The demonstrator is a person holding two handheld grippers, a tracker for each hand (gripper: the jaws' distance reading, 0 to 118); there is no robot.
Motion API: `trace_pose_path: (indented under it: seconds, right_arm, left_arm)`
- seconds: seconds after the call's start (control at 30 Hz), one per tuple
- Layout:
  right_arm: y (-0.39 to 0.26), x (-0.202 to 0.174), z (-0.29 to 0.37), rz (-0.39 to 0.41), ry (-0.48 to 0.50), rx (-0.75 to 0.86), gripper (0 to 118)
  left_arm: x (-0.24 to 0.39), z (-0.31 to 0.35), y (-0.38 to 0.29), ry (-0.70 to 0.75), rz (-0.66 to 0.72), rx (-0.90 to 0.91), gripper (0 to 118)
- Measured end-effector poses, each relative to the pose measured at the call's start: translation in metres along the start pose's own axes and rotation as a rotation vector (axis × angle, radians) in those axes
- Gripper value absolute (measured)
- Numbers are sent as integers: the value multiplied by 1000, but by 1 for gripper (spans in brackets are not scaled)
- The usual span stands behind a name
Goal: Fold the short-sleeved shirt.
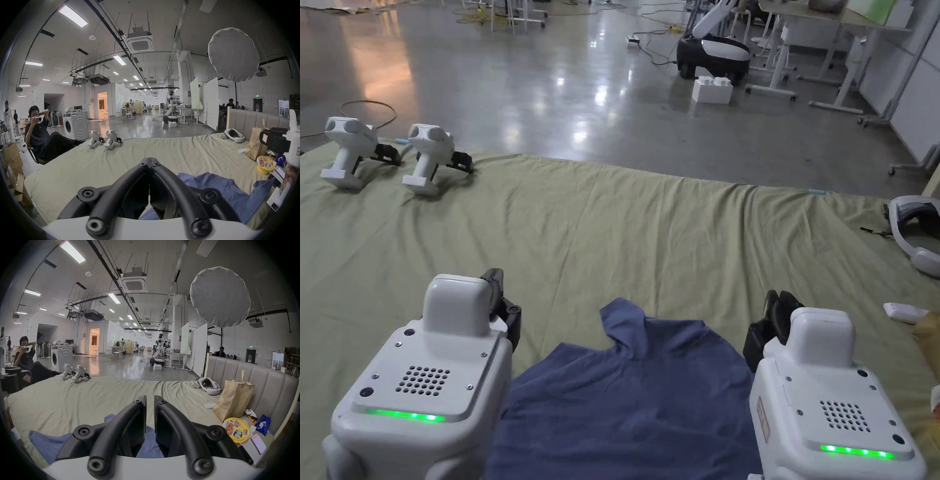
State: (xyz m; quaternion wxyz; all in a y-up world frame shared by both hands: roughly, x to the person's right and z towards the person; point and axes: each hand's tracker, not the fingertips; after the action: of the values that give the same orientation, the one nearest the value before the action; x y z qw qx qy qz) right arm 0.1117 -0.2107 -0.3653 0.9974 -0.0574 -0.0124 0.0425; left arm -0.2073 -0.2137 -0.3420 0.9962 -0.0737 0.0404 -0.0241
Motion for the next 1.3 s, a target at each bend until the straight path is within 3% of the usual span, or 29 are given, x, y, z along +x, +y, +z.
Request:
trace_pose_path:
  seconds: [0.2, 0.43, 0.67, 0.9, 1.0, 1.07, 1.3]
  right_arm:
    - [-19, 10, -10, 29, 58, -155, 12]
    - [-28, 8, -14, 70, 103, -176, 12]
    - [-29, 11, -18, 47, 120, -178, 12]
    - [-29, 26, -19, -11, 72, -149, 12]
    - [-33, 25, -9, -31, -109, -116, 12]
    - [-38, 29, 0, -66, -106, -9, 12]
    - [-34, 26, 8, -6, -66, 100, 12]
  left_arm:
    - [-14, 3, -7, 41, 27, -36, 2]
    - [-20, 4, -9, 68, 32, -49, 2]
    - [-22, 4, -8, 74, 42, -56, 2]
    - [-29, 2, -11, 93, 71, -64, 2]
    - [-30, 2, -11, 100, 73, -66, 2]
    - [-32, 2, -12, 101, 74, -66, 2]
    - [-53, 2, -23, 94, 69, -93, 2]
